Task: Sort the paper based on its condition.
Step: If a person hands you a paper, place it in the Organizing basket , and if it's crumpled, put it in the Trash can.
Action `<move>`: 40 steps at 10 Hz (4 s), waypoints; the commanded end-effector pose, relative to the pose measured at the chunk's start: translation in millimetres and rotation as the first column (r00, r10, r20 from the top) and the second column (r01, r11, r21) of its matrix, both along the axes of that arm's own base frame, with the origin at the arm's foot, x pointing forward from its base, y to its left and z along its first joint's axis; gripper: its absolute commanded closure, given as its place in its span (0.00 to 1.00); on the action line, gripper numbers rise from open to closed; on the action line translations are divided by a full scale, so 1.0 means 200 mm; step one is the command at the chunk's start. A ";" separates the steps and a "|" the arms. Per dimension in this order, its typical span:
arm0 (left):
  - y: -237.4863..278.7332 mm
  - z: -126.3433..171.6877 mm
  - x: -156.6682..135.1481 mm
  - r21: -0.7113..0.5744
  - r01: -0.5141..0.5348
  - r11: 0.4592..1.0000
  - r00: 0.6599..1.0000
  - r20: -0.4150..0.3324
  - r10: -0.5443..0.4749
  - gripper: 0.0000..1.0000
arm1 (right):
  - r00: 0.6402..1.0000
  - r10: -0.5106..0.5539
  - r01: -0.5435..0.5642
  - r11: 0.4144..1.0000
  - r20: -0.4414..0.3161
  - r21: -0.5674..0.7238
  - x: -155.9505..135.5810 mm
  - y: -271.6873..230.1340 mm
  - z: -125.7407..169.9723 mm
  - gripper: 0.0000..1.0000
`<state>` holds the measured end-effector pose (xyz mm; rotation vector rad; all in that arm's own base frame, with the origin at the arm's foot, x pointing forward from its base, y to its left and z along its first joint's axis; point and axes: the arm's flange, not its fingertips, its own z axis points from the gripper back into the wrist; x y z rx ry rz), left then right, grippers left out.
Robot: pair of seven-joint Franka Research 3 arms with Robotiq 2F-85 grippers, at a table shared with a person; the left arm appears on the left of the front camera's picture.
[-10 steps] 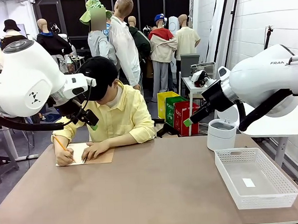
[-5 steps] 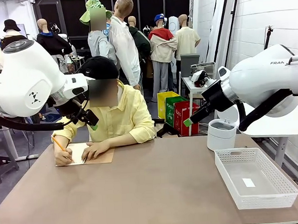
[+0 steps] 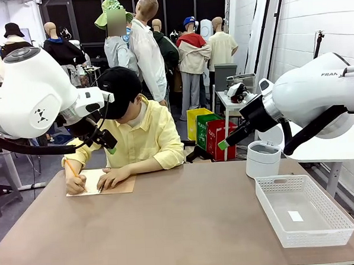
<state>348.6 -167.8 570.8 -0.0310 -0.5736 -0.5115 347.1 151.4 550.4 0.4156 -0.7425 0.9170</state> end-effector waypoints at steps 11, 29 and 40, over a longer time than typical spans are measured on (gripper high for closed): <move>0.00 0.01 0.00 0.004 0.006 1.000 1.000 0.003 -0.006 0.00 | 1.000 0.000 0.000 1.000 -0.013 0.006 0.00 0.01 0.00 0.00; 0.00 0.01 0.00 0.004 0.006 1.000 1.000 0.003 -0.006 0.00 | 1.000 0.000 0.000 1.000 -0.013 0.006 0.00 0.01 0.00 0.00; 0.00 0.01 0.00 0.004 0.006 1.000 1.000 0.003 -0.006 0.00 | 1.000 0.000 0.000 1.000 -0.013 0.006 0.00 0.01 0.00 0.00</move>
